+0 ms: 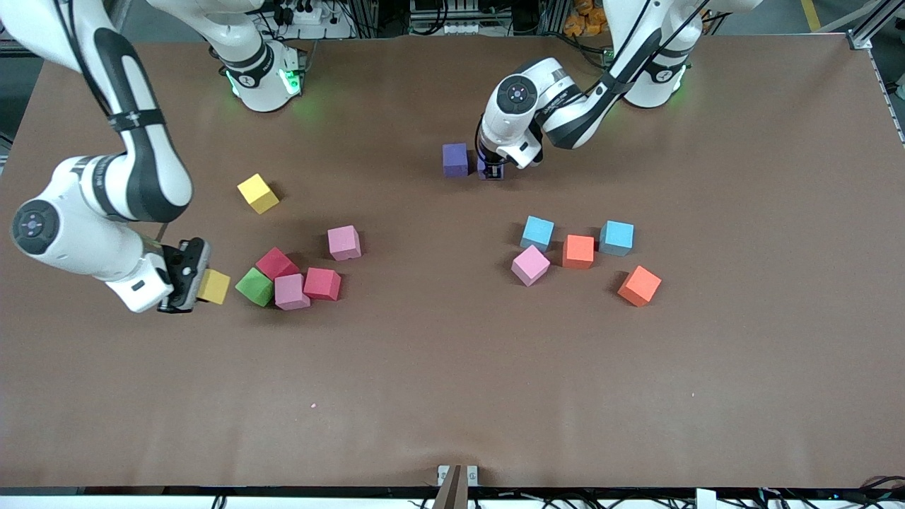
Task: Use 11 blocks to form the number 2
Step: 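Lift the yellow cube with the right gripper while the left gripper carries purple, then place the purple cube beside the other purple cube with the left gripper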
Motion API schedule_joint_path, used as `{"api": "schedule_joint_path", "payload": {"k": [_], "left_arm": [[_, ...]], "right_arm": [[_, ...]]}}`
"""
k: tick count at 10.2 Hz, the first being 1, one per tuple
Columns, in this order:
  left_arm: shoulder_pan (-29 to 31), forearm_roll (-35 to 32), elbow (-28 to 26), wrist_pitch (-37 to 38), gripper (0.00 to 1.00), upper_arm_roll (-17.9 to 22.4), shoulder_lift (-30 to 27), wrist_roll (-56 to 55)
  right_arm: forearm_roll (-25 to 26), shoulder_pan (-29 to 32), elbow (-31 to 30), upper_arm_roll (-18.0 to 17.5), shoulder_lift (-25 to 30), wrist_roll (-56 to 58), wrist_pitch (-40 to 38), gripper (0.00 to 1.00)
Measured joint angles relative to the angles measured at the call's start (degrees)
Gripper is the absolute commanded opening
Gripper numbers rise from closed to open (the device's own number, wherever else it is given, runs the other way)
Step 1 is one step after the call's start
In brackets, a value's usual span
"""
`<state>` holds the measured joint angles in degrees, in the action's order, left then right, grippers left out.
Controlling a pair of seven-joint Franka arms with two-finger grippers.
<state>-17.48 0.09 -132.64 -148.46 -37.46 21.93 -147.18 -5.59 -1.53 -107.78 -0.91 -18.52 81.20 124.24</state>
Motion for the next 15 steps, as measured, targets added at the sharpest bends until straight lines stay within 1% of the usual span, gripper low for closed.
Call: {"api": "schedule_joint_path", "payload": {"k": [4,8,11,15], "left_arm": [[0.0,0.0,-1.0,-2.0,0.35,-0.3,0.1,-3.4],[-0.2,0.0,-1.0,-3.4,0.35,-2.0,0.1,-6.2],[-0.3,0.0,-1.1,-4.9,0.36,-2.2,0.1,-6.2],[-0.4,0.0,-1.2,-6.3,0.46,-2.2,0.9,-6.2]], "right_arm": [[0.0,-2.3,-2.1,-0.7,0.8,-0.3,0.2,0.28],[0.0,-4.0,-6.5,-1.1,4.8,-0.3,0.2,0.28],[0.0,-4.1,-8.1,-1.3,6.2,-0.3,0.2,0.28],[0.0,-5.0,-9.2,-1.5,6.3,-0.2,1.7,0.28]]}}
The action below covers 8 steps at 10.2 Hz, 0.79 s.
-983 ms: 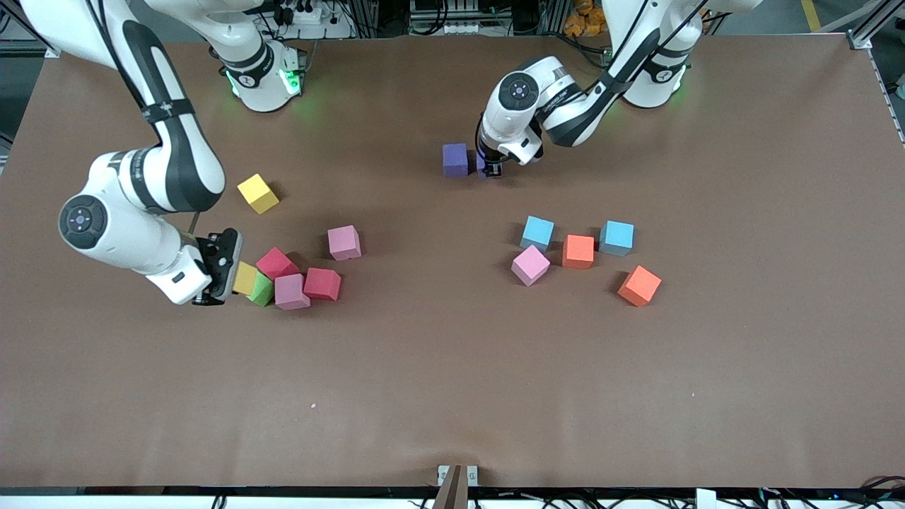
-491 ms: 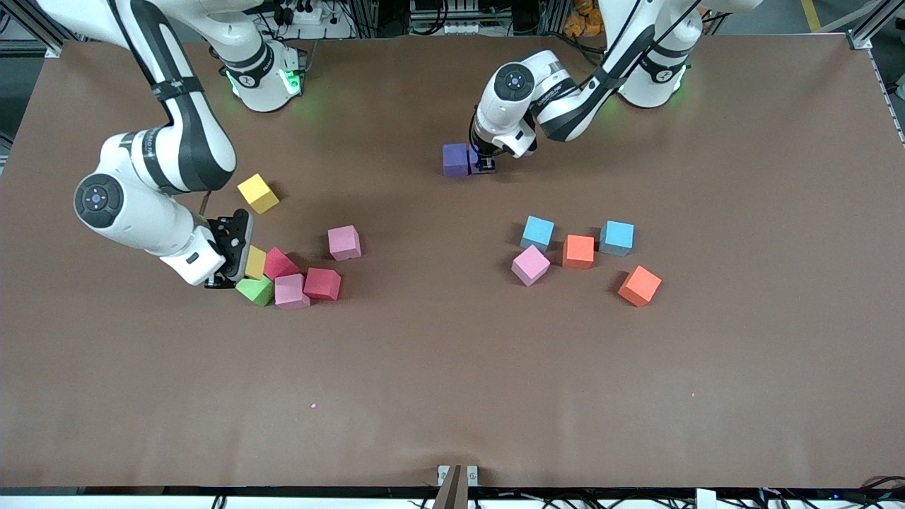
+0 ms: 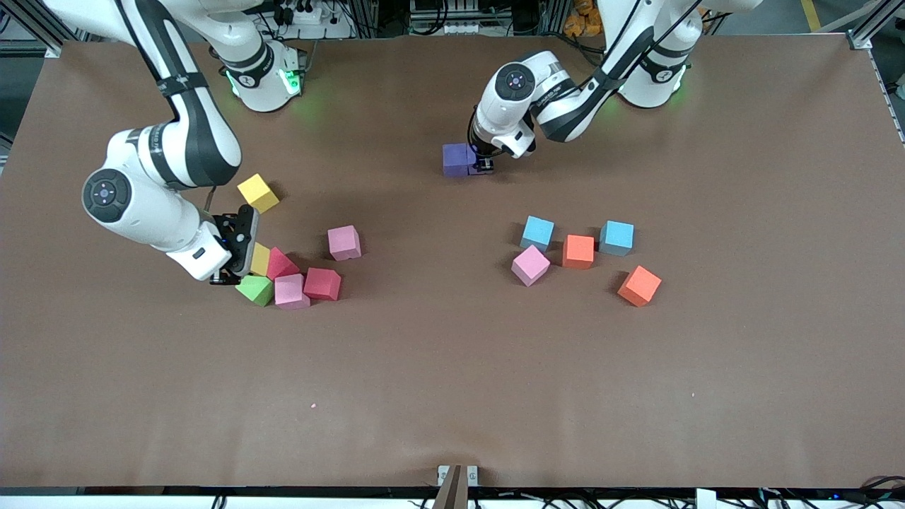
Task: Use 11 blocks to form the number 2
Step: 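Place the purple cube beside the other purple cube with the left gripper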
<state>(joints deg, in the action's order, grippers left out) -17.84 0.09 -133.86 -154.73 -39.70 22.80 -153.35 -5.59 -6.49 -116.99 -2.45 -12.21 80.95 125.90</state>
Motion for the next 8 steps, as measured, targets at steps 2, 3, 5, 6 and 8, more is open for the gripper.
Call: {"api": "schedule_joint_path", "payload": {"k": [2,3,5,6,8], "left_arm": [[-0.3,0.0,-0.1,-0.5,0.76,0.0,0.3,0.0],[-0.3,0.0,-0.1,-0.6,1.00,-0.1,0.4,0.0],[-0.3,0.0,-0.1,-0.6,1.00,-0.1,0.5,0.0],[-0.3,0.0,-0.1,-0.6,1.00,-0.1,0.5,0.0],[-0.2,0.0,0.1,-0.6,1.00,-0.1,0.2,0.0]], "right_arm": [[0.0,-1.6,-0.1,0.0,0.0,0.0,0.3,0.28],[0.0,-2.7,-0.1,0.0,0.0,0.0,0.4,0.28],[0.0,-4.5,-0.2,-0.1,0.0,-0.2,0.6,0.27],[0.0,-4.7,-0.5,0.0,0.0,-0.3,0.6,0.27],[0.0,-4.8,-0.8,0.0,0.0,-0.3,0.8,0.27]]}}
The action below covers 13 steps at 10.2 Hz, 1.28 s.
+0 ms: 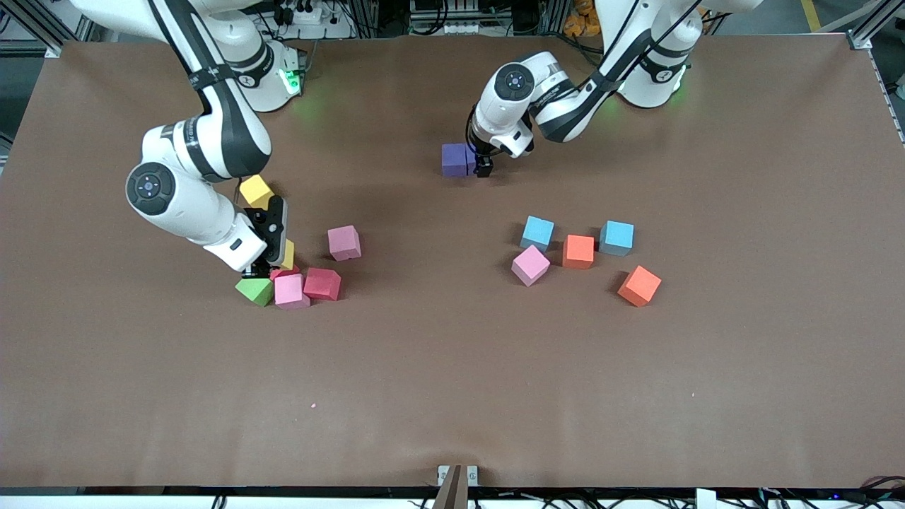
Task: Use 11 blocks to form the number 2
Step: 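Place the purple cube beside the other purple cube with the left gripper, then grasp the cyan cube with the left gripper while the right gripper carries yellow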
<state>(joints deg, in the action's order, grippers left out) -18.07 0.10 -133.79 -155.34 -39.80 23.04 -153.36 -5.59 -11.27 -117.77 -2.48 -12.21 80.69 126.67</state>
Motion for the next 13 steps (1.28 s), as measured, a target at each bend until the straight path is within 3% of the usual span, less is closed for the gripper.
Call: {"api": "schedule_joint_path", "payload": {"k": [5,9,13], "left_arm": [[0.9,0.0,0.6,5.6,1.00,-2.8,-9.1,0.3],[4.1,0.0,1.7,10.4,1.00,-2.7,-16.0,12.8],[12.5,0.0,12.8,24.3,1.00,0.3,-14.8,31.2]], "right_arm": [[0.0,-6.0,-0.1,-0.1,0.0,-3.2,0.2,0.26],[0.0,-11.4,-0.6,-0.7,0.0,-10.1,0.0,0.26],[-0.2,-17.6,-2.9,-1.4,0.0,-17.0,0.0,0.24]]}}
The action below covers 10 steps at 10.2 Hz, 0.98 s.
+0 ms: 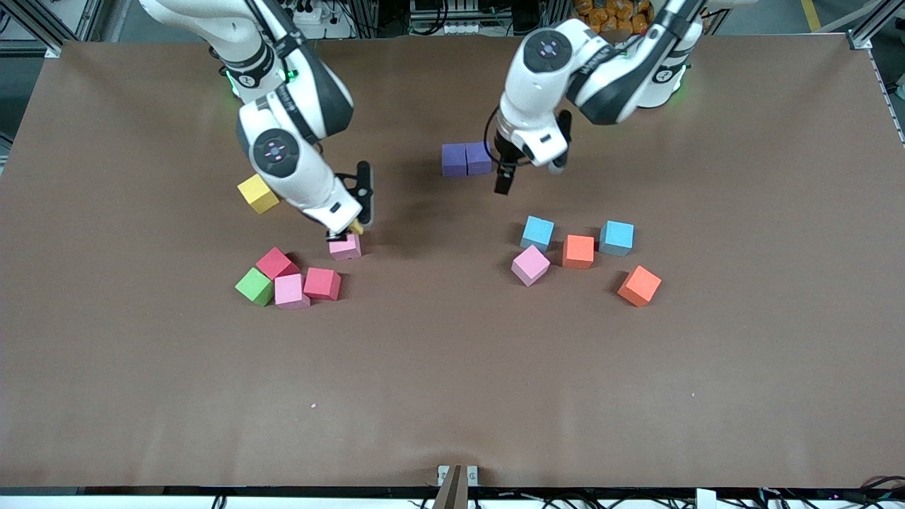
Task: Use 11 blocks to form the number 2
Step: 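Grasp the cyan cube with the left gripper while the right gripper carries yellow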
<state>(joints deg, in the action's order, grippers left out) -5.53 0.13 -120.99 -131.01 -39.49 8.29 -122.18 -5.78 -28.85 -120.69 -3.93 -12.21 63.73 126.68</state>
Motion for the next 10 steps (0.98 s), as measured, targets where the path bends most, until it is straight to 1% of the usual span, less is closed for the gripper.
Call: {"api": "schedule_joint_path", "payload": {"k": [1,2,4,5,8,10], "left_arm": [[0.7,-0.1,3.0,2.4,1.00,1.3,1.7,5.1],[0.8,-0.2,4.8,3.2,1.00,2.5,3.1,10.4],[0.9,-1.5,7.5,3.7,1.00,5.9,5.2,23.3],[0.9,-3.3,8.9,4.2,1.00,6.9,6.4,27.2],[0.9,-12.5,13.8,5.0,1.00,7.5,13.5,33.0],[0.9,-13.7,15.2,5.1,1.00,7.6,17.2,36.9]], "right_arm": [[0.0,-2.2,-0.2,-0.1,0.0,-1.9,0.1,0.24],[0.0,-4.0,-0.7,-0.1,-0.1,-3.8,0.6,0.24],[-0.1,-8.3,-3.2,-0.2,-0.6,-7.8,4.6,0.23],[-0.1,-10.6,-4.9,-0.2,-1.1,-9.7,7.0,0.23],[-0.1,-16.8,-6.6,-0.5,-3.9,-16.4,11.3,0.23],[-0.1,-21.1,-6.6,-0.6,-6.0,-21.8,13.8,0.23]]}}
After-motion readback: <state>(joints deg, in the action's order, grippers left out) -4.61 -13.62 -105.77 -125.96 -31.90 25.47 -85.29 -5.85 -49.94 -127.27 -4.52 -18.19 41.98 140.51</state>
